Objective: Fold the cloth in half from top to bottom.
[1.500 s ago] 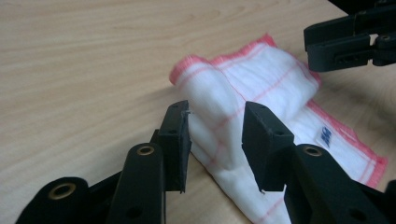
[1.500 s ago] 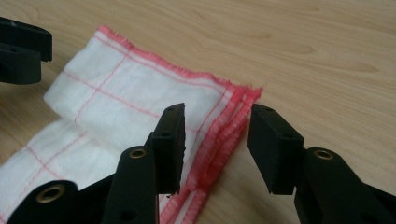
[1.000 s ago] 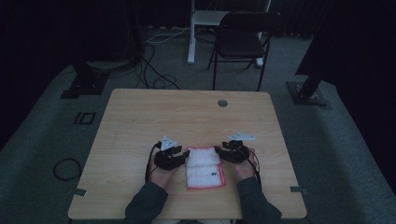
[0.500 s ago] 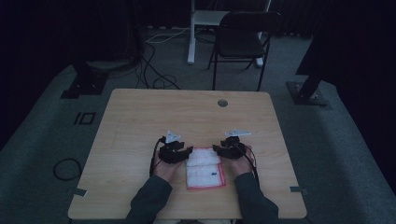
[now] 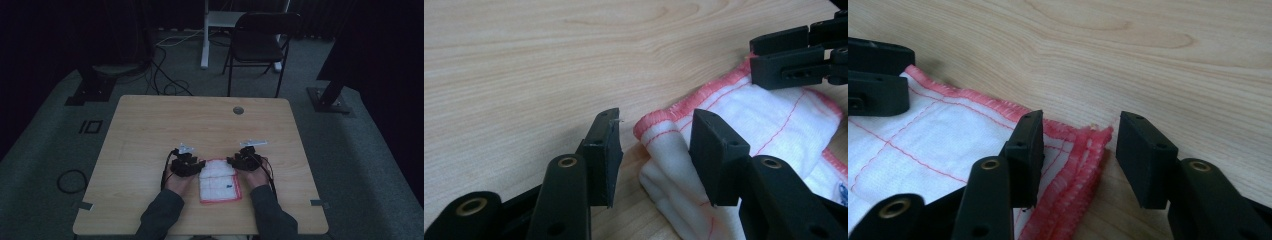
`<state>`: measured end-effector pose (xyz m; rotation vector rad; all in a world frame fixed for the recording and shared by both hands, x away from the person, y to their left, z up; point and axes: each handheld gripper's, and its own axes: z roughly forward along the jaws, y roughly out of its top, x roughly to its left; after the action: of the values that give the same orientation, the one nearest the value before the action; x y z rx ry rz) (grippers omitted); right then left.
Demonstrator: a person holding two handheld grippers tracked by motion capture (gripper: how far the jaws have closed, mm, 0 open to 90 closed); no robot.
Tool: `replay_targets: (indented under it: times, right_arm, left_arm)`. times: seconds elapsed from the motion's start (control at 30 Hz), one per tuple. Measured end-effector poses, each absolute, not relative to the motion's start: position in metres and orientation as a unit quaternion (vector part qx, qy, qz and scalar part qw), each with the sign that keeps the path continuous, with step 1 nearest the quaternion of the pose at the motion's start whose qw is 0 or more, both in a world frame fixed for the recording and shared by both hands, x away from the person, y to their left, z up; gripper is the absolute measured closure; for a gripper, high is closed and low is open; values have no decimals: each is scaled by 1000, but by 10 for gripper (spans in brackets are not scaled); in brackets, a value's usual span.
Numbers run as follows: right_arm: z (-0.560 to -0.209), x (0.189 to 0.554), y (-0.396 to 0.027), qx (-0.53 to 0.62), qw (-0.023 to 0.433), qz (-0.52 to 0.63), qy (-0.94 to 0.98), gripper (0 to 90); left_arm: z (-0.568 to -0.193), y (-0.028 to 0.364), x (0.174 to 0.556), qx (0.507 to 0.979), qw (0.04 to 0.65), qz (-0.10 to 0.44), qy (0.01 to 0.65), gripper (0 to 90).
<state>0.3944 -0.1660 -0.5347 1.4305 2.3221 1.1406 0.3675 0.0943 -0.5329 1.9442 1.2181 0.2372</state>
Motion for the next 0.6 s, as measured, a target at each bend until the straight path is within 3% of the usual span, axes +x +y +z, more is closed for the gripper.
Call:
replay_targets:
  times: [0.13,0.3,0.6]
  right_arm:
    - [-536,394,-165,476,81,385,786,641]
    - [-535,393,-162,461,78,390,793,775]
    - [-532,390,-161,451,94,388,798,836]
  left_arm:
    - [-535,94,368,770,406,88,485,596]
    - [-533,90,368,778,401,86,476,703]
    - [-529,87,366,782,401,95,468,832]
